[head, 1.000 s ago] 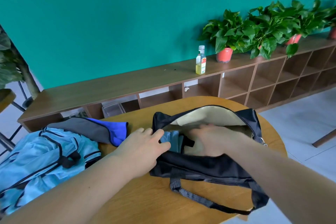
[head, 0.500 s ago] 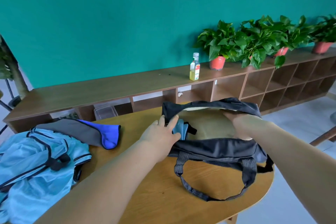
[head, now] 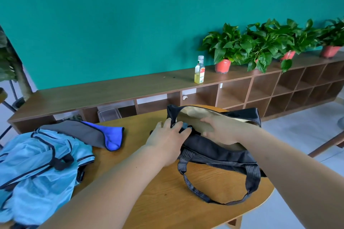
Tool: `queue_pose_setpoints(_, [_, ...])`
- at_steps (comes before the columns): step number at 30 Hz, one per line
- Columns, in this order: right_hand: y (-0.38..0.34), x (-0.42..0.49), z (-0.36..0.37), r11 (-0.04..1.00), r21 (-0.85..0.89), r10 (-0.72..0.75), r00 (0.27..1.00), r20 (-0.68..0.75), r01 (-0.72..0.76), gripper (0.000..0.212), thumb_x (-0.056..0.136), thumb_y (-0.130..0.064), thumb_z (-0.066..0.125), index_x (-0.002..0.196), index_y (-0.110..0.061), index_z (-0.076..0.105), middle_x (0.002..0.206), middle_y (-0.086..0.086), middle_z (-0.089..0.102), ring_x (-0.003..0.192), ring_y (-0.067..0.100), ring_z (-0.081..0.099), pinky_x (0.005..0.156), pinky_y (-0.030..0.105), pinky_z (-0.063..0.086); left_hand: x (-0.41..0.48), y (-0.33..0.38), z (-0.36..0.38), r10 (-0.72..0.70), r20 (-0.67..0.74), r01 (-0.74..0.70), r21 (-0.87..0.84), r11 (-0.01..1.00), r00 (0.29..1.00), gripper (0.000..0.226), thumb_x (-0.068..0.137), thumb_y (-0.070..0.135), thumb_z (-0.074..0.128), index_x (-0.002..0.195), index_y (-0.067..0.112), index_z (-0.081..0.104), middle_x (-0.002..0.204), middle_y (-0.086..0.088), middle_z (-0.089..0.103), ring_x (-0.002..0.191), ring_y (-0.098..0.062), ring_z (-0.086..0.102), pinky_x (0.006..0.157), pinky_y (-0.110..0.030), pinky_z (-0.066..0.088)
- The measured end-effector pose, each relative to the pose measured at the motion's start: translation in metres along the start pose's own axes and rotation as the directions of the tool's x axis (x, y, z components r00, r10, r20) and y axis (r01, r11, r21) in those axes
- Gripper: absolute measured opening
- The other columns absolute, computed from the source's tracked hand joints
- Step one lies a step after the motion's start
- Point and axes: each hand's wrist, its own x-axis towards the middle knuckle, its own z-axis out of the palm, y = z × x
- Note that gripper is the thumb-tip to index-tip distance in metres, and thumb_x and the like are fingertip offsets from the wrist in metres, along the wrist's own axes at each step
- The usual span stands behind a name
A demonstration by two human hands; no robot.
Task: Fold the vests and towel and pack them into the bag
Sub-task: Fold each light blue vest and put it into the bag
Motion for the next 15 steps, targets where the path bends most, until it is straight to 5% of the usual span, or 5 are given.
queue_pose_setpoints(4, [-0.020,0.005,-0.003,0.997,-0.075,0.006,0.995,-0.095,-0.013,0.045,0.111,-0.027,0.046,0.156,-0.025,0.047,0.150,0.003,0.058,0.135,0.025,0.055,0.110,0.032,0.043,-0.022,-0.003,0.001,0.016,-0.080,-0.020,-0.056,0.998,0.997,0.083,0.103,0.025,0.056,0.166,0.032,0.003,0.175,-0.008,0.001,0.159,-0.038,0.010,0.129,-0.053,0.018])
queue_pose_setpoints(7, [-0.044,0.009,-0.005,0.981,-0.196,-0.024,0.992,-0.121,0.000,0.036,0.107,-0.018,0.049,0.142,-0.017,0.059,0.128,0.007,0.069,0.116,0.028,0.065,0.099,0.038,0.054,-0.038,-0.009,0.007,0.016,-0.093,-0.021,-0.056,0.998,0.996,0.082,0.102,0.024,0.056,0.165,0.031,0.005,0.175,-0.010,0.000,0.159,-0.036,0.011,0.128,-0.052,0.020])
queue_pose_setpoints(12, [-0.107,0.011,0.004,0.954,-0.289,-0.153,0.960,-0.233,0.082,0.031,0.105,-0.017,0.052,0.135,-0.017,0.060,0.120,0.002,0.062,0.108,0.023,0.064,0.089,0.035,0.056,-0.078,-0.027,0.018,-0.036,-0.053,0.034,-0.034,0.999,0.998,0.079,0.100,0.024,0.057,0.164,0.027,0.012,0.173,-0.014,0.006,0.156,-0.037,0.016,0.126,-0.052,0.024])
queue_pose_setpoints(15, [-0.140,0.015,0.024,0.970,-0.184,-0.200,0.945,-0.258,0.155,0.019,0.105,-0.016,0.052,0.123,-0.019,0.058,0.114,0.005,0.061,0.096,0.022,0.062,0.080,0.043,0.061,-0.106,-0.042,0.030,-0.097,-0.023,0.096,-0.046,0.994,0.995,0.076,0.096,0.022,0.059,0.162,0.024,0.020,0.171,-0.014,0.011,0.154,-0.037,0.020,0.124,-0.053,0.027])
